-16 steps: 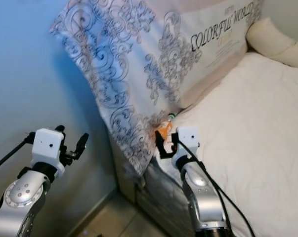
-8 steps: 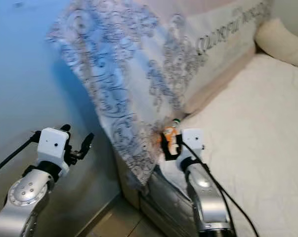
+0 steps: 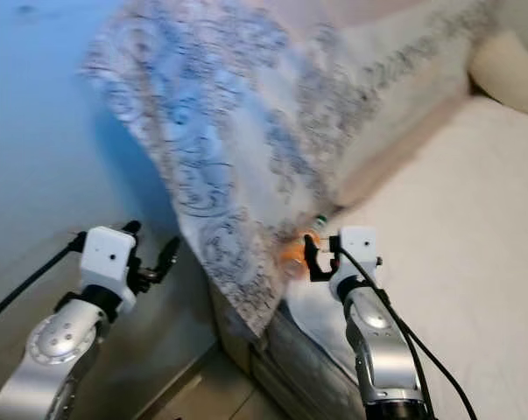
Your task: Clean up the room
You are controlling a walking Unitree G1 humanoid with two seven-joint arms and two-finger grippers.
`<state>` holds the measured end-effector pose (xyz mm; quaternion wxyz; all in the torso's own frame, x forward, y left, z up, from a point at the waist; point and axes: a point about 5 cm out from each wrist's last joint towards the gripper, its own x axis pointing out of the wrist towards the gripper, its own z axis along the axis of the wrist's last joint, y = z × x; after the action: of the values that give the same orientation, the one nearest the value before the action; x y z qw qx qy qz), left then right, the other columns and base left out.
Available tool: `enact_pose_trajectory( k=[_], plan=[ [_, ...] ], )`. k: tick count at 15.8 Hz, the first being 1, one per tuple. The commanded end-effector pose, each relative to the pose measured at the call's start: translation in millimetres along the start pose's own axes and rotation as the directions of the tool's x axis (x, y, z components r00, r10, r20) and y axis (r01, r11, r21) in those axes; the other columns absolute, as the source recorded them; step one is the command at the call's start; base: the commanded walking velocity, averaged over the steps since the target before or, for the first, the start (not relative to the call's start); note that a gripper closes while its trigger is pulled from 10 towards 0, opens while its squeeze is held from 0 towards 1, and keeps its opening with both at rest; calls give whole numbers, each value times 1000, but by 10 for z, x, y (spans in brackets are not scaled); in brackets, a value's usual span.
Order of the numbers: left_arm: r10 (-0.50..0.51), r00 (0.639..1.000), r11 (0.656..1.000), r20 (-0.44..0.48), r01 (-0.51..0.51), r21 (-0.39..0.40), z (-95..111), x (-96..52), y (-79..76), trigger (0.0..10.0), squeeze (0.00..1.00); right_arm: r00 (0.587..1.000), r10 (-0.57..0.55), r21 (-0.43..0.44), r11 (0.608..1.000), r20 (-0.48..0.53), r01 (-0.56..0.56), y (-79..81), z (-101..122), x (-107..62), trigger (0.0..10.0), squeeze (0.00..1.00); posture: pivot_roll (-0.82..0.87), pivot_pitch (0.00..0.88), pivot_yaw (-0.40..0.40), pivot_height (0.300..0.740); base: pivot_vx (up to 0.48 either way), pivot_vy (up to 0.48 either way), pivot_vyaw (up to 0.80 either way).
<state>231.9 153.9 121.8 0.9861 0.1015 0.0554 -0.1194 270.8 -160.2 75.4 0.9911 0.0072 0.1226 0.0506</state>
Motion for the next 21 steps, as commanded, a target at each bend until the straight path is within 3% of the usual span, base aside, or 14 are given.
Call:
enact_pose_trajectory(
  k=[1, 9, 12, 15, 16, 17, 21],
  plan=[
    [3, 1000, 1000, -5, -3, 7, 4, 2, 27, 10000, 0, 1000, 22, 4, 1000, -2, -22, 63, 20, 31, 10000, 0, 107, 0, 13, 740, 274, 0, 0],
    [-5, 1000, 1000, 2, 5, 13, 14, 11, 25, 10000, 0, 1000, 23, 5, 1000, -6, -23, 61, 32, 47, 10000, 0, 105, 0, 17, 740, 282, 0, 0],
    [-159, 987, 987, 10, 159, -9, 79, -21, -91, 10000, 0, 997, -5, -19, 1000, -74, 4, 16, 63, 150, 10000, 0, 104, 0, 21, 740, 0, 0, 0],
    [-360, 932, 931, -47, 362, 53, 59, -118, -214, 10000, 0, 954, -41, -12, 999, -296, 40, -111, -82, 271, 10000, 0, 104, 0, 22, 740, 0, 0, 0],
    [-392, 918, 917, -57, 395, 60, 62, -135, -227, 10000, 0, 944, -40, 0, 999, -327, 42, -122, -94, 300, 10000, 0, 103, 0, 22, 740, 0, 0, 0],
    [-457, 886, 883, -83, 463, 77, 74, -162, -242, 10000, 0, 914, -40, 28, 998, -404, 56, -147, -114, 379, 10000, 0, 101, 5, 25, 740, 0, 0, 0],
    [-604, 791, 788, -98, 611, 76, 191, -228, -284, 10000, 0, 890, -43, 49, 996, -454, 73, -226, 53, 644, 10000, 0, 103, 33, 26, 740, 0, 0, 0]
  ],
)
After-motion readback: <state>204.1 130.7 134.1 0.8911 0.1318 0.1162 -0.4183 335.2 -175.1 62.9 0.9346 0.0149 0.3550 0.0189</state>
